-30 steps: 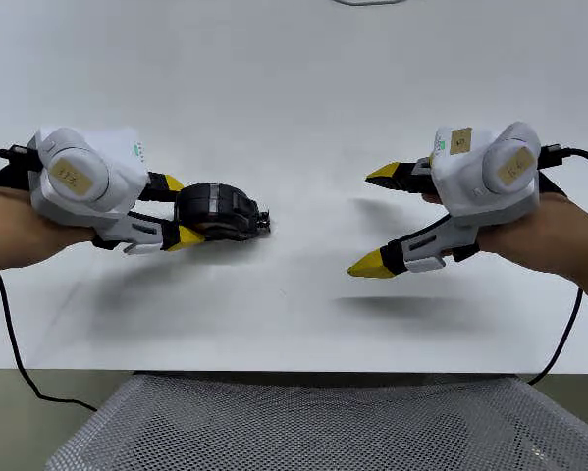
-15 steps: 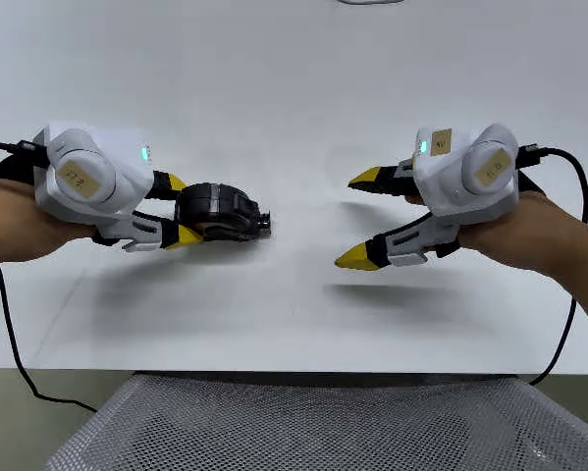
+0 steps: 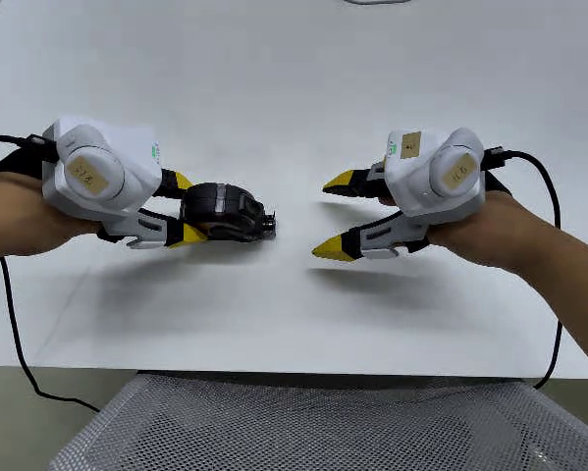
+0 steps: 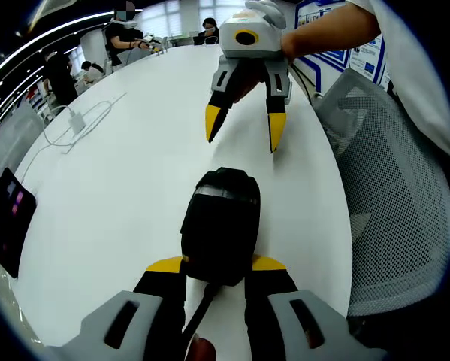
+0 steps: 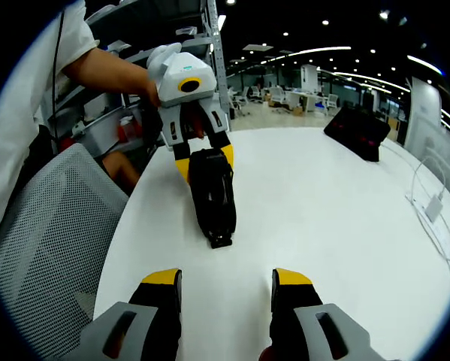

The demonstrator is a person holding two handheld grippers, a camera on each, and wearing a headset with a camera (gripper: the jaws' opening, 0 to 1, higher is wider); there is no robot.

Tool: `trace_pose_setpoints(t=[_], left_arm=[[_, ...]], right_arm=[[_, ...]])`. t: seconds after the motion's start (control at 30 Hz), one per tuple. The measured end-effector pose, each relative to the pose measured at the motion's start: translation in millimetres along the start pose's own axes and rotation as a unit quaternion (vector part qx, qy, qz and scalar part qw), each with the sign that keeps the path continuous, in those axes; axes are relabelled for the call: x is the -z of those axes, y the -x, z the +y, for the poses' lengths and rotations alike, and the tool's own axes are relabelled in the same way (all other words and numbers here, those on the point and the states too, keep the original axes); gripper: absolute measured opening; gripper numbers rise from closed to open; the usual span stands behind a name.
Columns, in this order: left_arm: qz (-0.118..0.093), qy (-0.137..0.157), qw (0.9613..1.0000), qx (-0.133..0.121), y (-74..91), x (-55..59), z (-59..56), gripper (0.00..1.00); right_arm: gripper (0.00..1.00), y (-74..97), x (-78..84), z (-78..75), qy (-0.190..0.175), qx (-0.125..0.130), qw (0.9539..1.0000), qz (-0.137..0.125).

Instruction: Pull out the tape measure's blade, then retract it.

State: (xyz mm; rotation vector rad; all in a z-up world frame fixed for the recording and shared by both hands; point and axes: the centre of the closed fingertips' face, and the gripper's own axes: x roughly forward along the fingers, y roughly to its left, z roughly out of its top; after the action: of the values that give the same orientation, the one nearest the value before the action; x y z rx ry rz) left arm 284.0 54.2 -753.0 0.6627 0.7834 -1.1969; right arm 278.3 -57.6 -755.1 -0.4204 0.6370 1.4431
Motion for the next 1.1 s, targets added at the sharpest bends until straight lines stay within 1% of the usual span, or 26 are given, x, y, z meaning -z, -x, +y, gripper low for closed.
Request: trace_pose_setpoints(t=[0.27,0.57,0.87,0.93,1.1], left_arm=[[0.0,-0.003,1.0,-0.001,-0.5,0.1,0.1,0.24],[0.0,0.001,1.0,0.0,-0.7,0.6,0.1,0.24],[-0.001,0.003,1.0,0.001,-0.9,0.5,-0.1,0.24],[-0.001,0.004,1.0,0.001,-0.8,0.3,-0.3,0.24],[-0.001,0.003,1.0,0.001,-0.5,0.4,-0.3,0.24]], right_arm=[[0.39,-14.3,-8.9,0.8,0.011,-0.007,0.9999,-0.011],[0.33,-33.1,-16.4,4.7,0.019,-0.026,0.9994,-0.014],[0.25,-40.8,-17.1,5.2,0.029,-0.033,0.9989,-0.014],[0.23,-41.4,-18.9,5.5,0.027,-0.034,0.9989,-0.019],[0.2,-44.7,-18.0,5.3,0.029,-0.034,0.9988,-0.018]])
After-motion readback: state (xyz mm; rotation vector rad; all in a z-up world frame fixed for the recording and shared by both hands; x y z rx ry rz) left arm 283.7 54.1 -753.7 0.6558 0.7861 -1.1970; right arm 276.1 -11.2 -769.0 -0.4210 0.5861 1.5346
